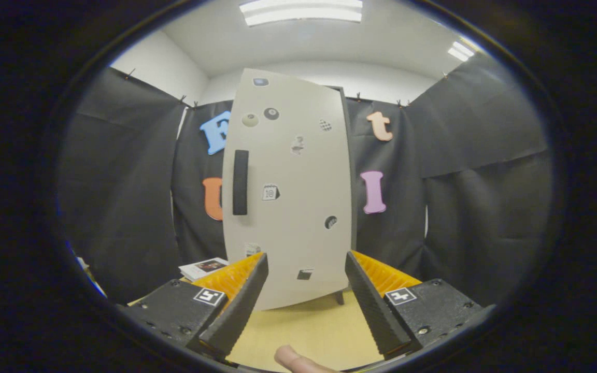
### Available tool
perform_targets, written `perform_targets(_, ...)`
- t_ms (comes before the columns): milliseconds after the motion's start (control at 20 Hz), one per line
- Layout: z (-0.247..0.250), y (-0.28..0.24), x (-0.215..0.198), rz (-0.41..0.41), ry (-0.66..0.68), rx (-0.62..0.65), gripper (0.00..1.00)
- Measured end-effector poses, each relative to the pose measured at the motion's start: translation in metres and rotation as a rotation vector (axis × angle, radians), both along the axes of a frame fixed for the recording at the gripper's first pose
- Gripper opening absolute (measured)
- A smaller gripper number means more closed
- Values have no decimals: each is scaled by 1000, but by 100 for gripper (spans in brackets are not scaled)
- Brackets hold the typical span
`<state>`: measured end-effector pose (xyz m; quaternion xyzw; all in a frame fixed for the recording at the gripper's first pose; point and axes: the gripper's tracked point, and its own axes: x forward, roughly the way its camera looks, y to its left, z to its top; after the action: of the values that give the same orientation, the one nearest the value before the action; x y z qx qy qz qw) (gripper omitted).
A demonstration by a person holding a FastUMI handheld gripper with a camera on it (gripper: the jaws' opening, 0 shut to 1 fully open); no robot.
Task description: Open the shoe cabinet door, grab the shoes and put them into the shoe cabinet, then close the shoe cabinet door.
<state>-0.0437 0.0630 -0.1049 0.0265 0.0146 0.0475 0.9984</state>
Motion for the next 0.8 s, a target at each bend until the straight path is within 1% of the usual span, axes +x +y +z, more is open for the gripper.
perform_targets(50,2,-6,-3,-15,-21,-10,98)
perform_targets(150,6,-11,-10,-14,-57,-34,98)
perform_targets(250,1,-22,-16,-22,-60,-51,97)
perform_targets(450,0,-42,-21,-39,-41,-10,98)
perform_targets(600,11,-52,-25,-57,-63,-2,97)
perform_targets(800,13,-50,-28,-56,-69,-2,97)
